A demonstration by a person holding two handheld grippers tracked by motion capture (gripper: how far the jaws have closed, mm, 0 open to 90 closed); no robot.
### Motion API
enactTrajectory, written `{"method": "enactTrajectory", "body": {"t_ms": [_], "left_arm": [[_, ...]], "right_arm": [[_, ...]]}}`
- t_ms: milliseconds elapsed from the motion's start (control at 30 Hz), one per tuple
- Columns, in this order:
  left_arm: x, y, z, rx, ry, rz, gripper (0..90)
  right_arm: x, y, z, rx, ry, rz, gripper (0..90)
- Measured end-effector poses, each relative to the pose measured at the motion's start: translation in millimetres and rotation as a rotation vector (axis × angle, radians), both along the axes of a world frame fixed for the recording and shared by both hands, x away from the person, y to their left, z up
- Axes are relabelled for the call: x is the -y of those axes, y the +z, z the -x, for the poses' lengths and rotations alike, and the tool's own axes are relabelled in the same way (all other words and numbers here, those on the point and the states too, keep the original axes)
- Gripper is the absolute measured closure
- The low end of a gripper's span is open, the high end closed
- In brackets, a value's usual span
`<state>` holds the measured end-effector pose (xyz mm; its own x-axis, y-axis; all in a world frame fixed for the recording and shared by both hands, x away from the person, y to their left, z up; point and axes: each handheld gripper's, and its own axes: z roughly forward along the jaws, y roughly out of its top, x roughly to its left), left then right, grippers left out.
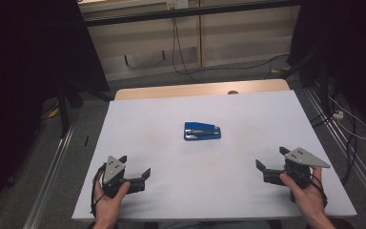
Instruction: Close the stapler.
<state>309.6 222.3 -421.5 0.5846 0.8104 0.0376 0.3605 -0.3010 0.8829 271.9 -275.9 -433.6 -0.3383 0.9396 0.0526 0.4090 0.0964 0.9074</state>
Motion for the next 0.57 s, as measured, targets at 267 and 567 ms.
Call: {"method": "enactTrajectory", "body": {"t_ms": [267, 567], "left_arm": [[-3.9, 2.0, -1.1, 0.015, 0.026, 0.027, 3.7], [-6.0, 1.5, -5.6, 0.003, 0.029, 0.025, 3.7]], "right_arm": [[5.1, 1.0, 0.5, 0.046, -0.027, -0.051, 3.5], [1.4, -0.9, -3.5, 0.034, -0.026, -0.058, 2.5]]}}
